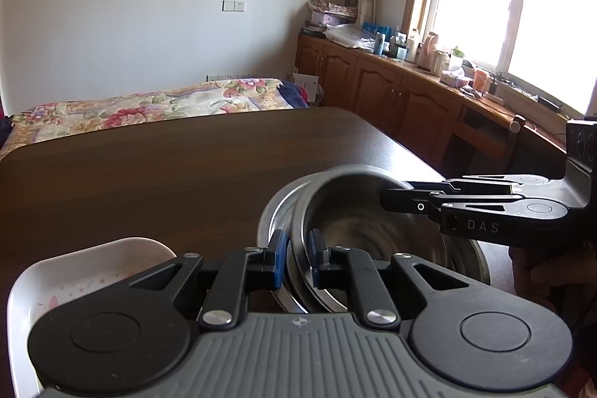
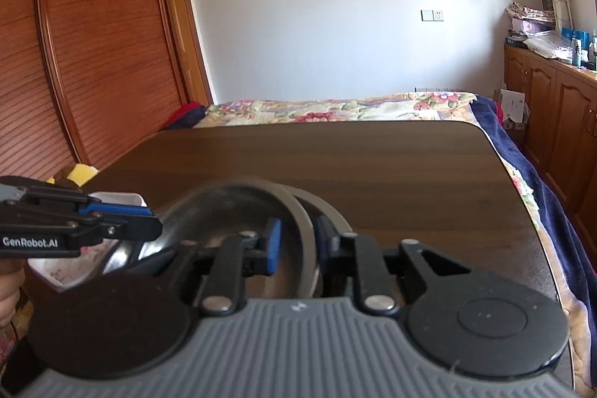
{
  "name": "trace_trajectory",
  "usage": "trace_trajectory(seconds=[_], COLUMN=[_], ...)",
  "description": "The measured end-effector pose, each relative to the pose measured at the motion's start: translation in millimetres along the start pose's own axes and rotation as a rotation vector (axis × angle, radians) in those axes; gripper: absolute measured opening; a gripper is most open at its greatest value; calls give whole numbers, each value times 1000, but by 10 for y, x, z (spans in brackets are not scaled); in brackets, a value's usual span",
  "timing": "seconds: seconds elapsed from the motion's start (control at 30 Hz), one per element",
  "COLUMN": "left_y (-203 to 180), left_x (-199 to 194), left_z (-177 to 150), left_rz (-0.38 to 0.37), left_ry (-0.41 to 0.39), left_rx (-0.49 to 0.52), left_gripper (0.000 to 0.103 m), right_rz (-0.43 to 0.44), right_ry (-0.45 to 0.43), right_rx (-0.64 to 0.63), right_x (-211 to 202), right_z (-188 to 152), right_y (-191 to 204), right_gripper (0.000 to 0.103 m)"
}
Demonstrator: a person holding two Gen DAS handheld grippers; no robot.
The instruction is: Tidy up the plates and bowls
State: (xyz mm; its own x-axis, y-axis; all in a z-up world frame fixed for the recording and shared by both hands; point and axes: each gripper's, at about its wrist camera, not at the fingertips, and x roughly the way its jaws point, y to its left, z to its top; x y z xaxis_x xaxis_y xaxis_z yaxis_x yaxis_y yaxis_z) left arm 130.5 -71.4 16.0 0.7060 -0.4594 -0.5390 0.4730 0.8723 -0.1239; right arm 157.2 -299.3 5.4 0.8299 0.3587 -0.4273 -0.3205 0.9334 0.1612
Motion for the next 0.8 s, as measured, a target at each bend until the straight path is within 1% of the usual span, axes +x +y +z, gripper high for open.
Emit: trace_trajectory(seconds=[0.03, 0.13, 0.17, 0.2, 0.23, 0.27, 0.3, 0.33, 0.4, 0.43, 0.47, 0.57, 0.67, 0.8], left_y=[4, -4, -7, -14, -16, -16, -18, -22, -14, -14, -15, -13, -29, -12], left_x=[-20, -80, -98, -115, -136, -156, -173, -185, -200, -211, -217, -238, -254, -236], left_z=[2, -1, -11, -23, -34, -49, -64, -77, -114, -135, -148, -181, -220, -271], left_rz=[0, 13, 19, 25, 30, 35, 42, 52, 79, 89, 93, 121, 135, 116], left_ry=[-6, -22, -30, -39, -50, -61, -72, -83, -111, -124, -136, -157, -171, -168], left_rx=[-3, -2, -2, -4, -7, -10, -13, -17, -34, -39, -37, -32, -14, -10], left_gripper=[18, 23, 29, 40, 45, 54, 60, 64, 77, 79, 80, 92, 93, 92], right_rz=[2, -15, -15, -16, -24, -34, -42, -48, -55, -66, -73, -105, -132, -144], right_ry=[-13, -35, -41, -46, -56, -71, -86, -104, -133, -144, -152, -174, -180, -173], right_rx=[2, 7, 9, 11, 13, 13, 10, 6, 0, 0, 0, -13, -2, 14], right_x=[-18, -65, -81, -99, -123, -154, -184, -216, -265, -284, -302, -324, -320, -277], right_z=[11, 34, 36, 35, 34, 27, 18, 3, -34, -65, -93, -162, -210, -256], right_y=[-3, 6, 8, 11, 12, 15, 28, 39, 51, 52, 50, 56, 33, -24], right_gripper=[33, 37, 37, 38, 38, 43, 45, 48, 55, 64, 71, 77, 86, 88])
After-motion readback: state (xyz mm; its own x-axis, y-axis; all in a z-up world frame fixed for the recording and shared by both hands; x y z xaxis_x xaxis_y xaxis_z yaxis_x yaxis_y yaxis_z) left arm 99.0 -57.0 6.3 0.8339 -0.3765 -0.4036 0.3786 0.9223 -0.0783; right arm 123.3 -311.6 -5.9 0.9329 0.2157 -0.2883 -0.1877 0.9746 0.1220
